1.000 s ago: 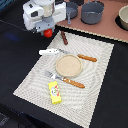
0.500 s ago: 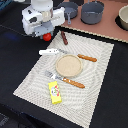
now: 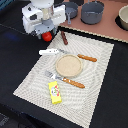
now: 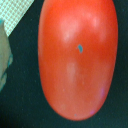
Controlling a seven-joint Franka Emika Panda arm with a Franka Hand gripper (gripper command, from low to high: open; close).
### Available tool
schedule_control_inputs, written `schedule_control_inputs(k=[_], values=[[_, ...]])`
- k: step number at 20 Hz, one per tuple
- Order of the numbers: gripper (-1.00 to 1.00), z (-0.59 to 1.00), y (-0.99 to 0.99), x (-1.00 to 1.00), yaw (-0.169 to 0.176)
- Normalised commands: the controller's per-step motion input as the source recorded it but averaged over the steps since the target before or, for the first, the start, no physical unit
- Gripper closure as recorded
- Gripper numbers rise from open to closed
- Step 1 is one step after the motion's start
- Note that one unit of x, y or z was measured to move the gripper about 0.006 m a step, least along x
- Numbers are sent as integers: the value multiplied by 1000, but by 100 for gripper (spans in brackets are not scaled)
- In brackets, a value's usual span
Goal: Interact with the objects in diverse but meaningful ways.
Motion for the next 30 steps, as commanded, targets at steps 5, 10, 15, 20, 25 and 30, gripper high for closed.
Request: schedule_control_inputs(k=[5,10,15,20,25,30], values=[[-100,812,0,813,-94],[-100,541,0,882,-105],[-100,290,47,923,-82],[-100,26,183,917,-58],[-100,0,308,871,-34],[-100,-30,388,517,-20]])
